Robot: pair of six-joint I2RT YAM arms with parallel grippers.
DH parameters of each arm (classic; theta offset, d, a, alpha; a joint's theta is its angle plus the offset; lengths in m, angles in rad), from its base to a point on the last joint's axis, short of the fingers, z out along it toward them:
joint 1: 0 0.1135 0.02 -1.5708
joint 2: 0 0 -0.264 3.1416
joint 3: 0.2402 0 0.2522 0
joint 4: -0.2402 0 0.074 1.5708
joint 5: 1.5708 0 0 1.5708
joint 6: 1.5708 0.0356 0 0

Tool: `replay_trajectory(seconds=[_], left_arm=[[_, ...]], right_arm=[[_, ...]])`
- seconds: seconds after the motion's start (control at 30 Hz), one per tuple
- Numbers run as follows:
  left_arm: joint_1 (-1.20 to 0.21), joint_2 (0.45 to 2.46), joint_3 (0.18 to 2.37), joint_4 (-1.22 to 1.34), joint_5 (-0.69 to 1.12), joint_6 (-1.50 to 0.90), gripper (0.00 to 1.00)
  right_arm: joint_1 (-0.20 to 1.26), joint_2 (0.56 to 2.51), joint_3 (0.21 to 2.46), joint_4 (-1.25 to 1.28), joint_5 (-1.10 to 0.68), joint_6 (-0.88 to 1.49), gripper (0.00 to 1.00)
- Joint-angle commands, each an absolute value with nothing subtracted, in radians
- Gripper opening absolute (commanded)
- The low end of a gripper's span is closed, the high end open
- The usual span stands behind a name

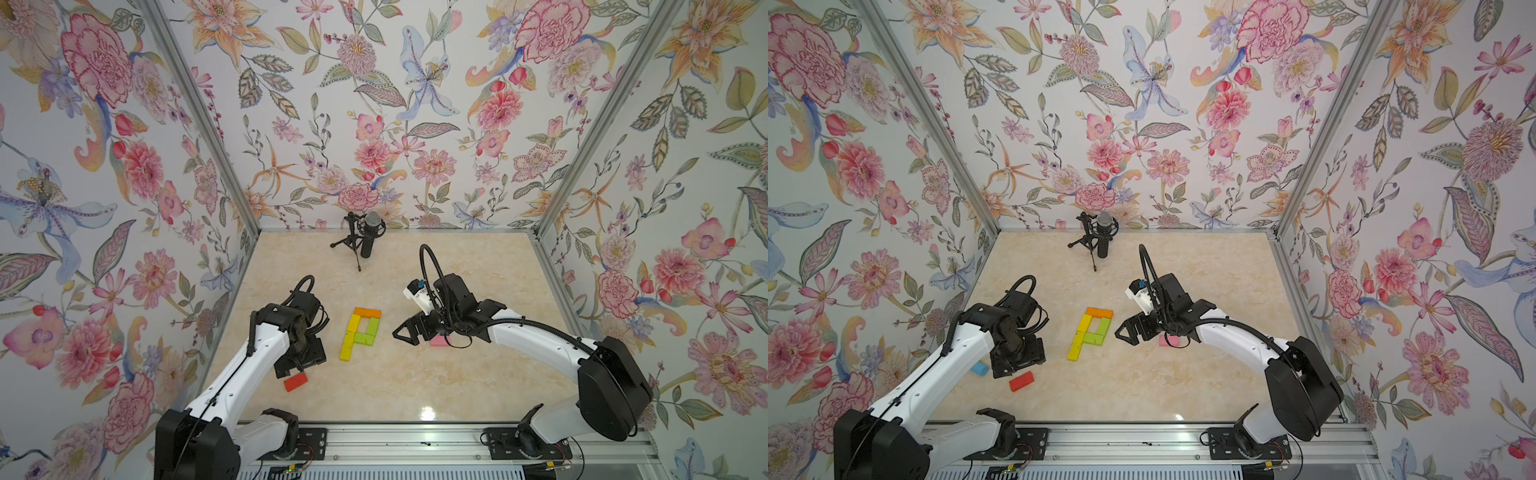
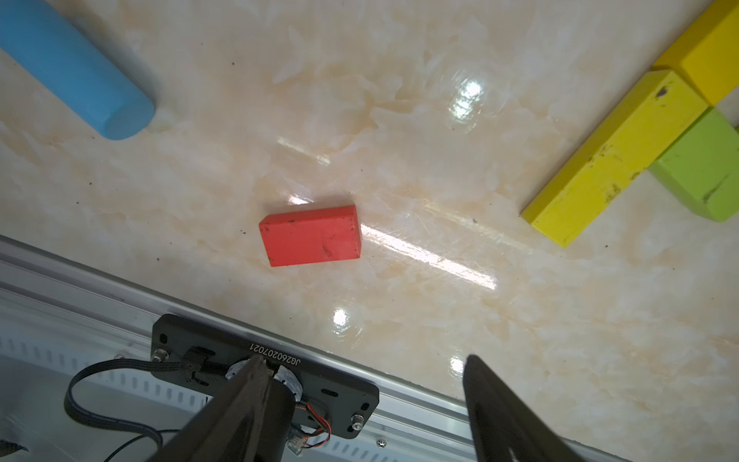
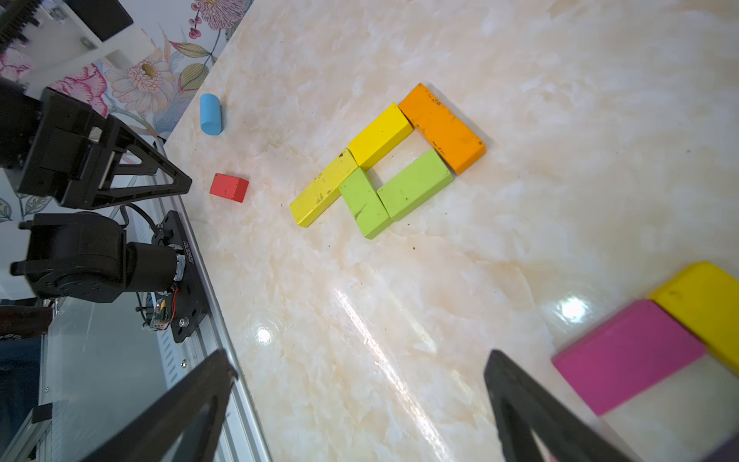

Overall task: Assemble the letter p with building blocks
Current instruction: Pick up the building block from the center of the board.

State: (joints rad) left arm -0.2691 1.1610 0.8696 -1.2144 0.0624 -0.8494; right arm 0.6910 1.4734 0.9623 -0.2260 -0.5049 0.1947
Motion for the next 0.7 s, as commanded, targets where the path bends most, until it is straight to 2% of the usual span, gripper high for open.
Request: replay_trajectory(seconds=[0.0, 0.13, 0.3, 0.47, 0.67], left_arm=[[-0.218, 1.147, 0.730, -1.210, 0.137, -0.871, 0.81], [-0.137, 1.050, 0.586, -1.042, 0.221, -0.974, 0.84], [-0.101, 0.927, 0.567, -0.899, 0.148, -1.079, 0.84], [-0.059, 1.038, 0.561, -0.827, 0.144, -1.010, 0.85], [-0.053, 1.128, 0.674, -0.896, 0.068, -0.959, 0.84]], right_arm=[[0.666, 1.424, 0.940, -0.207, -0.559, 0.187, 0.99], [0.654, 1.389, 0.924, -0.203, -0.587, 0.186, 0.99], [0.654, 1.366, 0.902, -0.193, -0.595, 0.187, 0.99], [0.653, 1.356, 0.894, -0.192, -0.592, 0.186, 0.99], [0.624, 1.356, 0.887, -0.192, -0.598, 0.187, 1.00]])
